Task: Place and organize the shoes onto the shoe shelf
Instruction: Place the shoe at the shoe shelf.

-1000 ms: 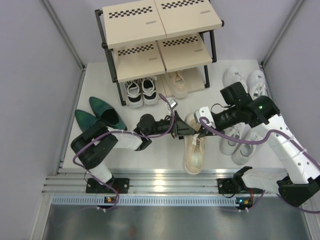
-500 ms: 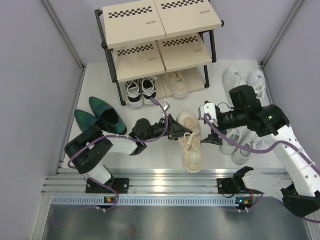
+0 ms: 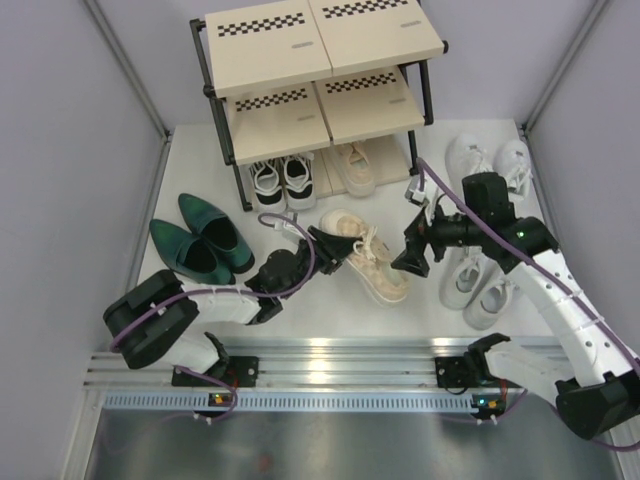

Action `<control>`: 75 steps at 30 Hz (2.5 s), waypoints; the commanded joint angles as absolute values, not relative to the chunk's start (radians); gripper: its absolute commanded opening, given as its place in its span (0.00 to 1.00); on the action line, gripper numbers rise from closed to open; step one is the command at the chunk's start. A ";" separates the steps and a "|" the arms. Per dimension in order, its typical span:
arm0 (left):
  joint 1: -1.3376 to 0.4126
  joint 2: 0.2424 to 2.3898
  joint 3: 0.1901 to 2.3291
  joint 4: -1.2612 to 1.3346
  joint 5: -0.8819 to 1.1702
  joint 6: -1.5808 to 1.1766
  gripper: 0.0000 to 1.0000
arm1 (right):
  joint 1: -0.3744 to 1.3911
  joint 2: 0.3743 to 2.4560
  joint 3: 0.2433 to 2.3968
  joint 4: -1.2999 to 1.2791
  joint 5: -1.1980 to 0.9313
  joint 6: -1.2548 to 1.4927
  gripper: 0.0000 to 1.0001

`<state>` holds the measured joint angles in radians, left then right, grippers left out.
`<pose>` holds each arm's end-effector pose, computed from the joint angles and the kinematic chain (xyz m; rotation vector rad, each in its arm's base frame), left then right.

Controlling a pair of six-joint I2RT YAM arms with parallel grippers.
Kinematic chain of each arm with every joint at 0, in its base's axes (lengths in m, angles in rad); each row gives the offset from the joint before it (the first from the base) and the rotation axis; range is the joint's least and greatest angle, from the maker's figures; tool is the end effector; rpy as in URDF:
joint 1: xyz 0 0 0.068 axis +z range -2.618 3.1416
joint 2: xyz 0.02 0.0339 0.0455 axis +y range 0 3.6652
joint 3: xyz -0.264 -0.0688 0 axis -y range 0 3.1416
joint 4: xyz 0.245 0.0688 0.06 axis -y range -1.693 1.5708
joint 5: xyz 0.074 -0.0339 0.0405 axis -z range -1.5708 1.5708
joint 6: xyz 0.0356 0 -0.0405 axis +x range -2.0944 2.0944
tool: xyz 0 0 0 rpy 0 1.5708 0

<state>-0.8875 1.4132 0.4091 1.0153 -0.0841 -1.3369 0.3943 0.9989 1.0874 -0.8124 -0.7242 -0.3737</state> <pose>0.1729 -0.2076 0.2010 -0.4830 1.7644 -1.6232 0.1675 0.0953 0.3502 -1.1597 1.8785 0.8344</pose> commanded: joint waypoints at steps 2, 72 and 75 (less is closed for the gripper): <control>-0.919 1.417 0.460 1.112 -0.261 -1.354 0.00 | 0.402 1.016 1.088 -0.710 -0.629 -0.288 0.91; -0.942 0.048 0.325 -0.387 -0.459 -0.854 0.98 | 0.132 1.316 1.135 -0.230 -0.100 0.038 0.00; -0.942 0.048 0.328 -0.388 -0.457 -0.851 0.97 | 0.149 1.361 1.150 -0.193 -0.075 0.054 0.00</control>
<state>-0.9417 0.0422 0.3115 -0.3771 -0.4606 -0.8791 0.1246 1.3476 1.0679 -0.3580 -0.1055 -0.0135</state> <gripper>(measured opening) 0.974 0.017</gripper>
